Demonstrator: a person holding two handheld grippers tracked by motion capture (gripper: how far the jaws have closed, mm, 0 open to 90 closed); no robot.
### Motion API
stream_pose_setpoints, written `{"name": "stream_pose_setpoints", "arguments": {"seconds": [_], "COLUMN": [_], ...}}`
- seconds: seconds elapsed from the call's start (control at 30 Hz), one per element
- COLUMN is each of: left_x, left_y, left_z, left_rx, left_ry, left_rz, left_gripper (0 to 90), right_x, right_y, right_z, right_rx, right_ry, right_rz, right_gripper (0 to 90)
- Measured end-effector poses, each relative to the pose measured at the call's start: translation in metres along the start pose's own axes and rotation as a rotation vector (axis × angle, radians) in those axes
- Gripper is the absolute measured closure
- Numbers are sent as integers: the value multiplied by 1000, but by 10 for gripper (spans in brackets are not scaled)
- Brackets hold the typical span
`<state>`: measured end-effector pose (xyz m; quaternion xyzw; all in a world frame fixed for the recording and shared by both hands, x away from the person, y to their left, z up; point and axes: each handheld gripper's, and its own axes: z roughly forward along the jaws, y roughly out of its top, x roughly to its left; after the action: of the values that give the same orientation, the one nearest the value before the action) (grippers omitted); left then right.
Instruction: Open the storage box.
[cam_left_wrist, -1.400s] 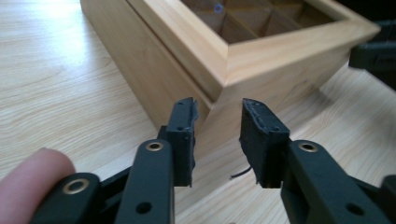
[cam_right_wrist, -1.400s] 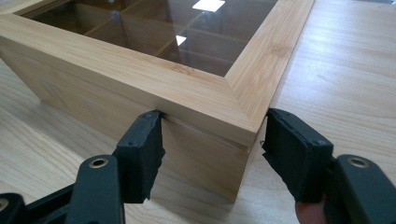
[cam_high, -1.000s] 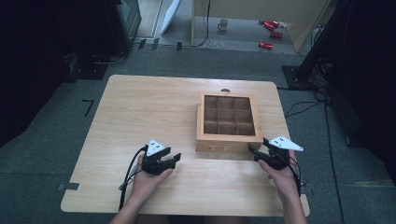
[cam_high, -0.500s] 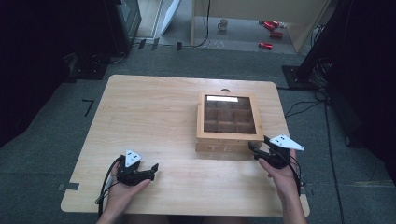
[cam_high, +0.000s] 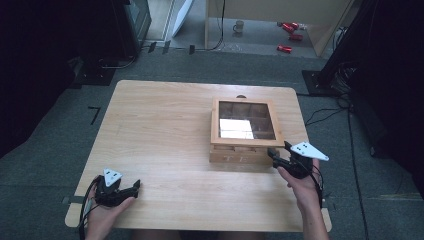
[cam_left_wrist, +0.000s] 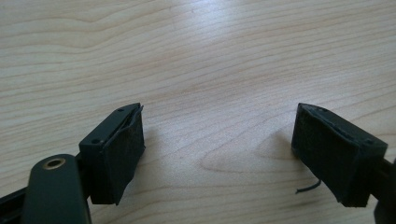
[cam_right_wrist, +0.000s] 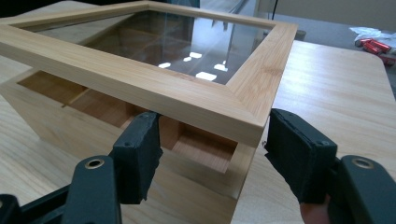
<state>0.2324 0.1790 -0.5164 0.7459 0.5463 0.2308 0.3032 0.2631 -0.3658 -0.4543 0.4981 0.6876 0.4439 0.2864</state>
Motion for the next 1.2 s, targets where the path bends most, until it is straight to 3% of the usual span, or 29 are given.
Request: {"name": "stream_pose_setpoints", "arguments": {"seconds": [0.33,0.6,1.03,1.2], "left_x": [-1,-1,-1,-1], "left_y": [0,-1,-1,-1], "left_z": [2,1,1,1], "left_rx": [-13,-13,-15,-15], "left_ry": [-8,-12,-13,-12], "left_rz": [6,9,7,8], "left_gripper": [176,176,176,176], "right_x": [-1,-5,-16,-23], "right_y": [21,48,88,97], "right_z": [-2,-1,16,21], "right_rx": [-50,-76,-129,-162], "right_ry": [-14,-34,-65,-48], "right_rz": [13,-16,-54,-52], "right_gripper": [360,359,360,360]}}
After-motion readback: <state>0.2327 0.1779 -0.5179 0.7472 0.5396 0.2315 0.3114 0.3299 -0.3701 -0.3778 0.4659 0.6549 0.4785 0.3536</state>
